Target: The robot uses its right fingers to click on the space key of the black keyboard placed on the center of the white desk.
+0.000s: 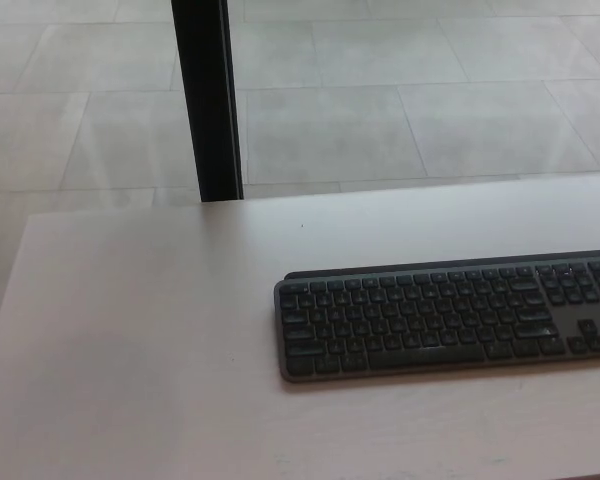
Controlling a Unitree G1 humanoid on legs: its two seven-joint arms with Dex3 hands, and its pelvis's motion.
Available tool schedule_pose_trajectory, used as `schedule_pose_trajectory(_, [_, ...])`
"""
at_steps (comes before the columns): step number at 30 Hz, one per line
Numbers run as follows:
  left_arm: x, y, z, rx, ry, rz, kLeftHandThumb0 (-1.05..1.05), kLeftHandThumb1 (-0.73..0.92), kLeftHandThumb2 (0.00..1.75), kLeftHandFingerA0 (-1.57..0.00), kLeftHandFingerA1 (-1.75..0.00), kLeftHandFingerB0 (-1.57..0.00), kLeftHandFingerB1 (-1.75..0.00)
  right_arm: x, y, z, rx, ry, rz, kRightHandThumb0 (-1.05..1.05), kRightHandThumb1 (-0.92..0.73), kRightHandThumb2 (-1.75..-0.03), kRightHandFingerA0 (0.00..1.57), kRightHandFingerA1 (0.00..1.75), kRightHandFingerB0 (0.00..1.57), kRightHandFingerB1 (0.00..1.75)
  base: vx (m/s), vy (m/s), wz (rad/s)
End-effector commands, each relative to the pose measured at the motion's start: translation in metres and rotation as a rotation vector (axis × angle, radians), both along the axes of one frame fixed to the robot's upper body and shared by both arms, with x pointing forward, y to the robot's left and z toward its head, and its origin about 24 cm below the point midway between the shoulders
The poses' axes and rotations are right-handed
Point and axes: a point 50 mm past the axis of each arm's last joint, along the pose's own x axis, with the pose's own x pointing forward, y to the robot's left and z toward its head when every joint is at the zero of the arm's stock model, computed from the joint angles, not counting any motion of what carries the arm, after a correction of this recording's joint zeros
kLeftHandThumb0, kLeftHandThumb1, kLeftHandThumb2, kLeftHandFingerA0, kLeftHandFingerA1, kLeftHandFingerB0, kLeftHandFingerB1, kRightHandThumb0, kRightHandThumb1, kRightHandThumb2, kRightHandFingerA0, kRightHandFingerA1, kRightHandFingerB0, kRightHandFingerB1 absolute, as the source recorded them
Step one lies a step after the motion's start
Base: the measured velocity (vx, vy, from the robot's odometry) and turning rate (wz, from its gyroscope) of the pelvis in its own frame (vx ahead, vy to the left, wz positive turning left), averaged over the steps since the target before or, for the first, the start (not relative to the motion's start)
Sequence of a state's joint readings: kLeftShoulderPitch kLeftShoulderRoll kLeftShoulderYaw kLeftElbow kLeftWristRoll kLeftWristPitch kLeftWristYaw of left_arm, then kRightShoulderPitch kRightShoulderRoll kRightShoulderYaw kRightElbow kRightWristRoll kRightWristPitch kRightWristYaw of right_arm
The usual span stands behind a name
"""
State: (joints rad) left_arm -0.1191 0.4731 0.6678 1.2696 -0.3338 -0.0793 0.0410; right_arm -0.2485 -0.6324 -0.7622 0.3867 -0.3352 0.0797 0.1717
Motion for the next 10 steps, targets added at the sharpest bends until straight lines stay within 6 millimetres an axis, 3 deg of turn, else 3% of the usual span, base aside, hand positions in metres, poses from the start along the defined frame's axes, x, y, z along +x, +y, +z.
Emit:
schedule_pose_trajectory(1, [-0.017,0.0062,0.001,0.031,0.027,0.031,-0.54,0.65,0.59,-0.78,-0.77,-0.67,-0.61,-0.1167,-0.0182,-0.1612,0.962,-0.773,-0.785,-0.54,-0.62,-0.7,0.74,1.0,0.71,1.07,0.0,0.0,0.0])
schedule_pose_trajectory(4, [-0.0163,0.0059,0.0013,0.047,0.038,0.012,-0.54,0.66,0.6,-0.76,-0.75,-0.66,-0.59,-0.1147,-0.0159,-0.1679,0.99,-0.763,-0.793,-0.55,-0.62,-0.68,0.72,1.04,0.66,1.02,0.0,0.0,0.0])
schedule_pose_trajectory(5, [-0.0158,0.006,0.0015,0.045,0.031,0.014,-0.55,0.65,0.59,-0.75,-0.72,-0.66,-0.58,-0.1121,-0.0124,-0.1679,1.003,-0.771,-0.793,-0.61,-0.45,-0.97,0.71,1.01,0.72,1.0,0.0,0.0,0.0])
schedule_pose_trajectory(6, [-0.0156,0.0062,0.0017,0.044,0.032,0.014,-0.55,0.65,0.59,-0.74,-0.71,-0.66,-0.57,-0.1107,-0.0114,-0.1674,1.013,-0.782,-0.795,-0.55,-0.62,-0.69,0.65,1.16,0.63,1.11,0.0,0.0,0.0])
schedule_pose_trajectory(7, [-0.0155,0.0064,0.0019,0.042,0.031,0.015,-0.55,0.65,0.59,-0.75,-0.73,-0.64,-0.56,-0.1097,-0.011,-0.1676,1.017,-0.779,-0.798,-0.57,-0.63,-0.7,0.7,1.23,0.59,1.11,0.0,0.0,0.0])
schedule_pose_trajectory(10, [-0.0161,0.0063,0.0015,0.039,0.029,0.017,-0.54,0.65,0.59,-0.76,-0.73,-0.64,-0.56,-0.1076,-0.0114,-0.1687,1.015,-0.757,-0.802,-0.56,-0.62,-0.7,0.65,1.17,0.61,1.1,0.0,0.0,0.0])
